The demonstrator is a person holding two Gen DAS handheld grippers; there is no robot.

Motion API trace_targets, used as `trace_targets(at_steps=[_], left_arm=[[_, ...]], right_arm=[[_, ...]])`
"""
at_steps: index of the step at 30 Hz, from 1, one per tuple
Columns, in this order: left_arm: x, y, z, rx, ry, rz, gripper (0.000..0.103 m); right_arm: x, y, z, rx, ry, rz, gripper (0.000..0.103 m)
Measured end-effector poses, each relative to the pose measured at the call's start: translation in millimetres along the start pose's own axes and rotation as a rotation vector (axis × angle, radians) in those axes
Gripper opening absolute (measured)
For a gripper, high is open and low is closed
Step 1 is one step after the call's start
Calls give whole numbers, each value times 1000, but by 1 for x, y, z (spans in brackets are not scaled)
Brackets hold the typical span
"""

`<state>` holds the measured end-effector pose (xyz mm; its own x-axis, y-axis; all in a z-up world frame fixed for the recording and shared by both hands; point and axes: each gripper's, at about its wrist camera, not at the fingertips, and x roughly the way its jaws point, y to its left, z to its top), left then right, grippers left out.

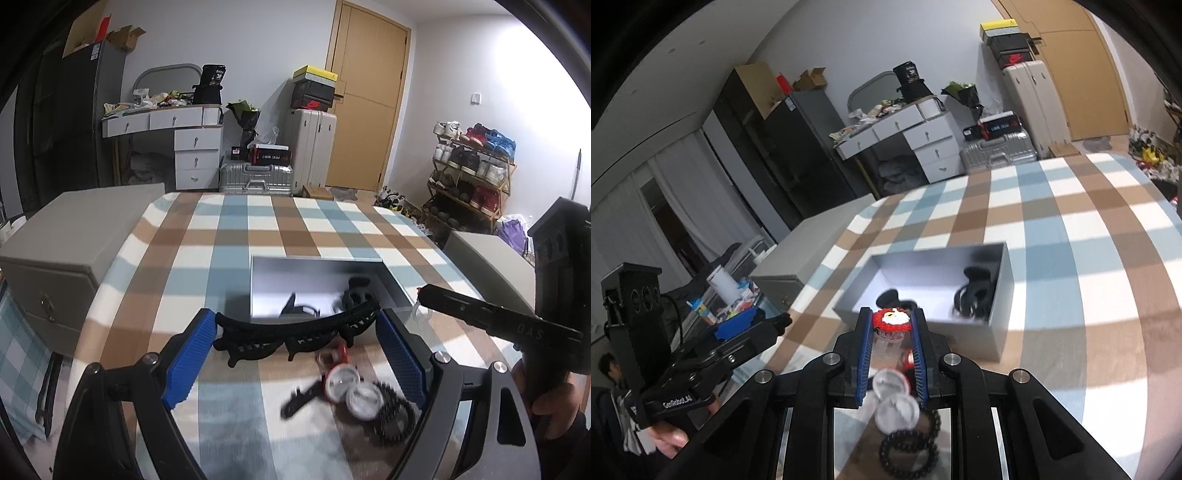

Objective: Organize jewelry
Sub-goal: 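Place the headband in the box with the left gripper while the right gripper drops a red charm there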

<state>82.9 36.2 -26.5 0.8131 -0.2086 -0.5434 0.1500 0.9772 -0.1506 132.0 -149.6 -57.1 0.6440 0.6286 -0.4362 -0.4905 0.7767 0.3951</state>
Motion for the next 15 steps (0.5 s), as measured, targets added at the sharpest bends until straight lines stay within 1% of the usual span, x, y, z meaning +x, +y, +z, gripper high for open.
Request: trace_targets(at_steps=[3, 8, 12, 15], left_arm=[[10, 0, 8, -1, 4, 4, 85], [29, 0, 17, 6, 11, -18, 85], [45, -2, 21, 17, 40, -38, 85], [62, 0, 22, 7, 81, -63, 85]], right_arm=[[4, -2, 11, -16, -9, 2, 19], [18, -9, 27, -26, -6, 6, 19], [31, -14, 40, -31, 9, 15, 19], [40, -18, 47, -34, 15, 19, 19]])
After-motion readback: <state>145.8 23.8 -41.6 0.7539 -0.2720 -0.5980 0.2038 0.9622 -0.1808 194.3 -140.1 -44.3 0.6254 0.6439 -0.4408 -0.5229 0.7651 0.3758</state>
